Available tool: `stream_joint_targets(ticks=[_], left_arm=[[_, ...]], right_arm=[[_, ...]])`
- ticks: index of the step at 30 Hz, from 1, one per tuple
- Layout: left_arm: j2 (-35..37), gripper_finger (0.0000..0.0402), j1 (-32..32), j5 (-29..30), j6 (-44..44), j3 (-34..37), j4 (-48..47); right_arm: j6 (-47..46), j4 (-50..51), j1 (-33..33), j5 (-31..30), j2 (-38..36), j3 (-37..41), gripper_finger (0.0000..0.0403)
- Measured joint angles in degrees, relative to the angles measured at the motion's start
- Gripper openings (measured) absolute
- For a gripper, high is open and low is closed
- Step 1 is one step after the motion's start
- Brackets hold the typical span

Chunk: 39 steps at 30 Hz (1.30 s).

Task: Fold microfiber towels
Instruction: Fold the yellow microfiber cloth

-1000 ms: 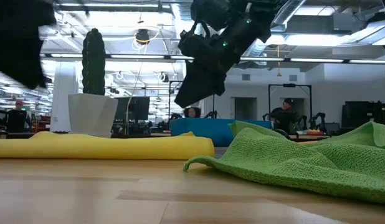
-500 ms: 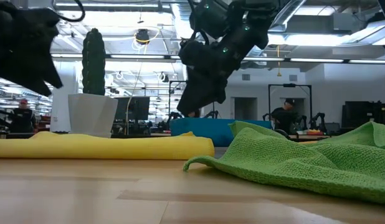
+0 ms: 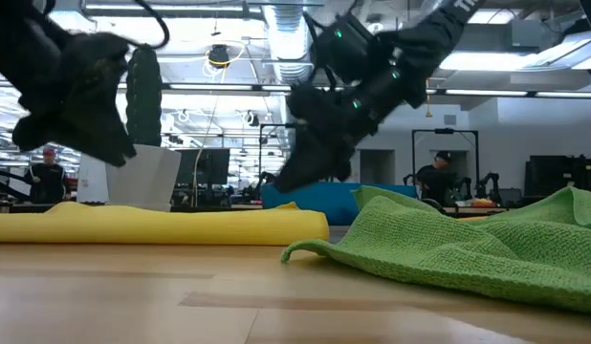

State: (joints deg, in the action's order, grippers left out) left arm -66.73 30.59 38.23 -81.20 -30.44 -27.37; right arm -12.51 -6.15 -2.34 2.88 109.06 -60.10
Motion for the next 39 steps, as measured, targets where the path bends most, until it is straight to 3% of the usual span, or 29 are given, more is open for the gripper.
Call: stream_joint_targets(ticks=[7,13,21,30,39], left_arm=[[-7.77,0.0054,0.31,-2.73,-0.18,0.01,5.78],[-9.49,0.0033,0.32,-3.56,-2.98,-0.02,2.91],[-9.47,0.0022,0.33,-3.88,-3.67,0.39,2.53],[-9.47,0.0019,0.35,-4.67,-4.89,1.27,2.3],[-9.45,0.0019,1.26,-7.0,-5.86,2.48,2.4]], right_arm=[[0.34,-3.04,-1.75,-2.16,0.01,3.1,0.0098],[0.47,-3.95,-3.26,-2.82,0.01,3.57,0.009],[-0.91,-15.67,-0.6,-1.13,0.27,3.41,0.0077],[-1.28,-16.19,0.68,-1.58,9.13,1.42,0.0065],[-5.55,-15.41,-2.6,-4.7,8.55,0.8,0.0065]])
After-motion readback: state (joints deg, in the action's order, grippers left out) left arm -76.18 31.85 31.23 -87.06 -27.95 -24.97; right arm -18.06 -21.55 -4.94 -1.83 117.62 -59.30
